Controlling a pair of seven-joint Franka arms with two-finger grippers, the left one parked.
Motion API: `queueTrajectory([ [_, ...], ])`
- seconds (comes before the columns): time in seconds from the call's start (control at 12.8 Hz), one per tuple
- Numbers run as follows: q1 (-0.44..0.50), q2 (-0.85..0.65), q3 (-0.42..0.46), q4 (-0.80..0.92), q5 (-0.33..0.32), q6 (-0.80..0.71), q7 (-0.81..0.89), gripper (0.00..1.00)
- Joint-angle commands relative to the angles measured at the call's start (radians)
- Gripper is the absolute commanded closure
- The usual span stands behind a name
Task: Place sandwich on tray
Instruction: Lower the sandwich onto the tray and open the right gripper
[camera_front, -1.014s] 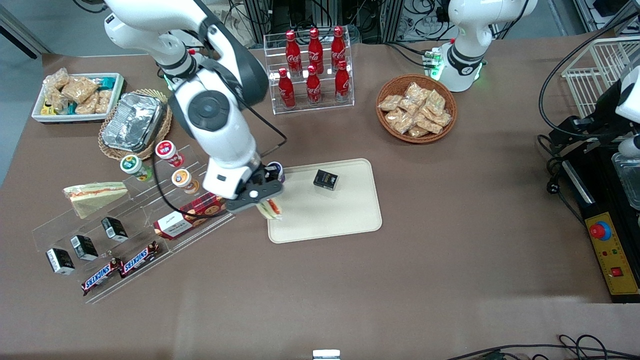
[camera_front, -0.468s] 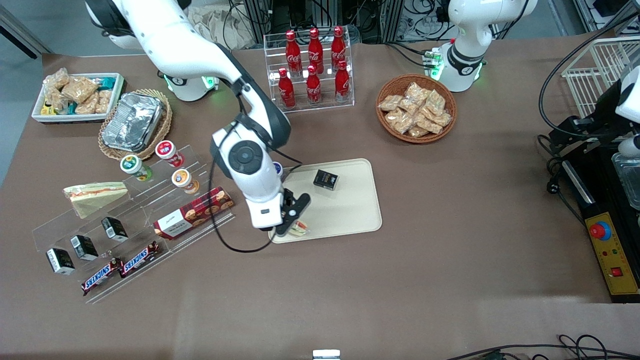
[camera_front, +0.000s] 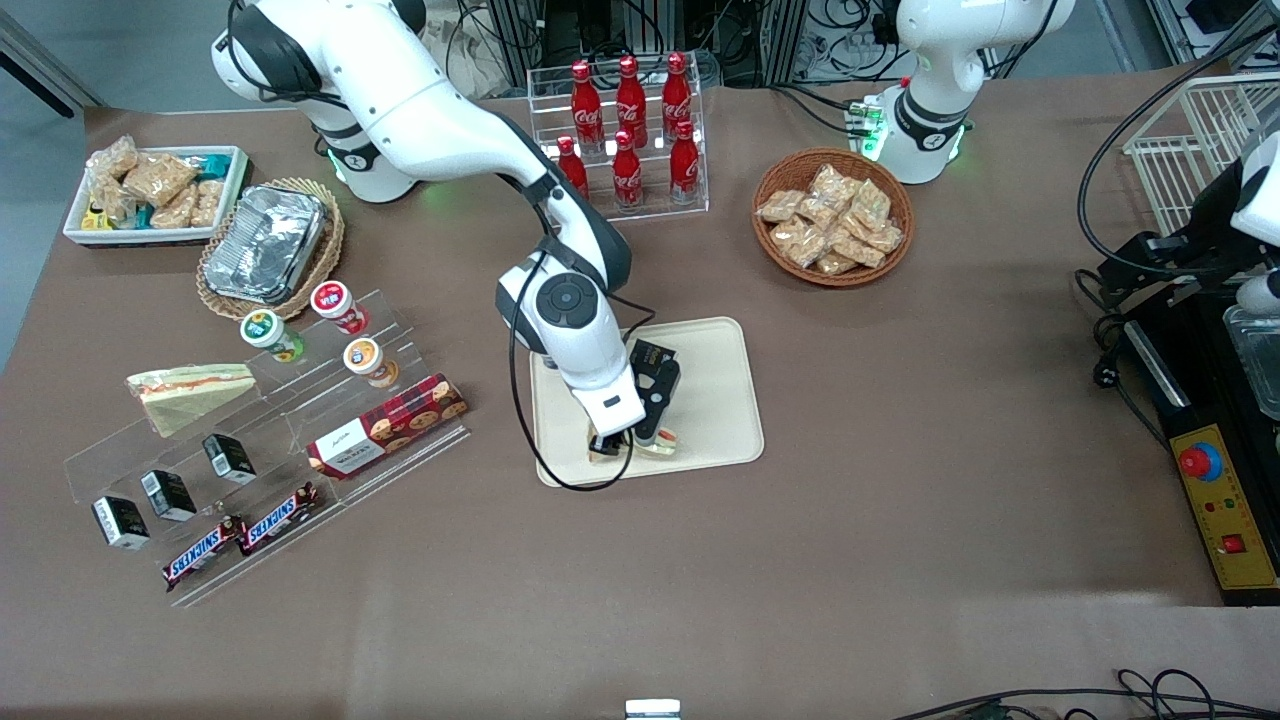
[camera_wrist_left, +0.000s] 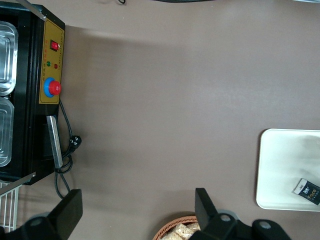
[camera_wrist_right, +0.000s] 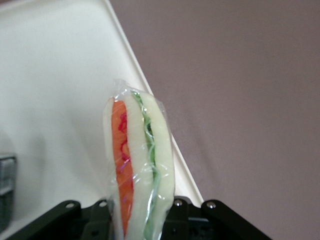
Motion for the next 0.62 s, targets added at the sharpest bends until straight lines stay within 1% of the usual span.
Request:
queueTrajectory([
  [0.0,-0.007,0.051,0.001,0.035,-0.017,0.028,-0.11,0.98],
  [0.16,-0.008,0.065,-0.001,0.038,-0.02,0.058,-0.113,0.97],
  [0.23,-0.008,0.073,-0.001,0.052,-0.018,0.069,-0.111,0.95],
  [0.31,-0.008,0.08,-0.001,0.056,-0.008,0.069,-0.087,0.61],
  [0.39,-0.008,0.083,0.001,0.057,0.004,0.071,-0.066,0.01],
  [0.55,-0.01,0.073,-0.002,0.07,0.008,0.063,-0.064,0.0],
])
